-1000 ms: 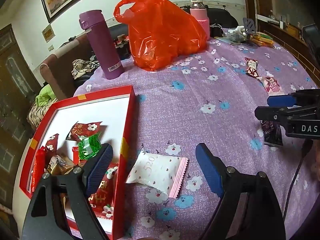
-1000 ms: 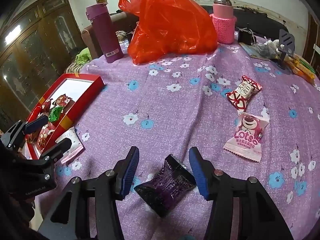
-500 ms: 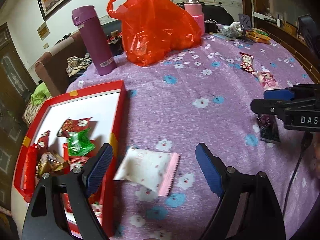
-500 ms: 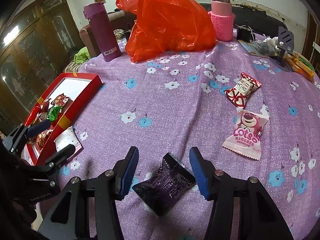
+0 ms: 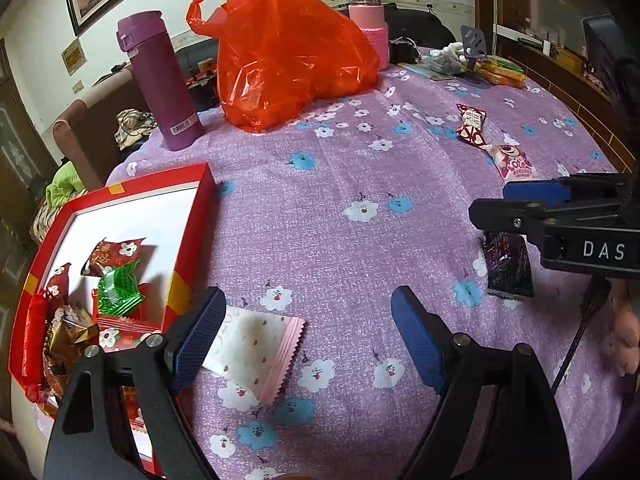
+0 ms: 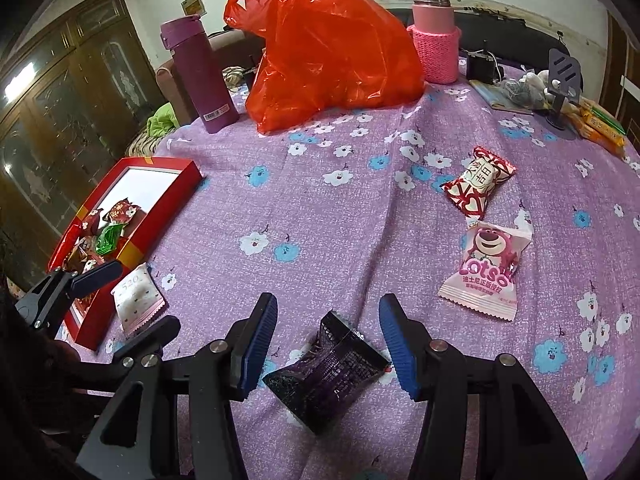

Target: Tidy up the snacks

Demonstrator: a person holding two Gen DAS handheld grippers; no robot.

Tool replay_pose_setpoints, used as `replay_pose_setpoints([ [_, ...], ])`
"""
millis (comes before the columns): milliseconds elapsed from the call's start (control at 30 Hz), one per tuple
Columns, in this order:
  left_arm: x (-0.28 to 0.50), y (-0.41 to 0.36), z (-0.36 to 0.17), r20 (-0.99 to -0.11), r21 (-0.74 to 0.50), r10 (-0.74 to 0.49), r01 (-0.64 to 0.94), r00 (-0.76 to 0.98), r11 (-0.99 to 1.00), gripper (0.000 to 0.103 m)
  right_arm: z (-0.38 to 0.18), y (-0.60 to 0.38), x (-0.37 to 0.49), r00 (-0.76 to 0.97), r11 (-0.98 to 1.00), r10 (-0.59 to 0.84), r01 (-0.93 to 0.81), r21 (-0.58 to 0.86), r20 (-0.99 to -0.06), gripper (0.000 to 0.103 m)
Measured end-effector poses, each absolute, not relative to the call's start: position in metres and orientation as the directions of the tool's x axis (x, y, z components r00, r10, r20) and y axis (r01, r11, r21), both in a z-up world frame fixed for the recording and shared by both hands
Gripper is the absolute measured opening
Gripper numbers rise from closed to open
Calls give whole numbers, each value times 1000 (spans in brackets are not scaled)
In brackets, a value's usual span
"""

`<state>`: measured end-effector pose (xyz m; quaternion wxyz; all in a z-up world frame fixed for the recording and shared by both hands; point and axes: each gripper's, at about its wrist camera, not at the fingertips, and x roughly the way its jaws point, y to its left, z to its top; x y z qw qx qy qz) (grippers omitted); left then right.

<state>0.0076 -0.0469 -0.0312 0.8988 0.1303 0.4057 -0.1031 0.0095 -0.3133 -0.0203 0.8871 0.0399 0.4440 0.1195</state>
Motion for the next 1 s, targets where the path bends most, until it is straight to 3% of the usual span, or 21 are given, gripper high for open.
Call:
replay_pose_setpoints([
  [1000,28,-62,-53,-815,67,-132,318,565,946,85,-27,-314,15,557,971,238,-161,177,-795,56],
])
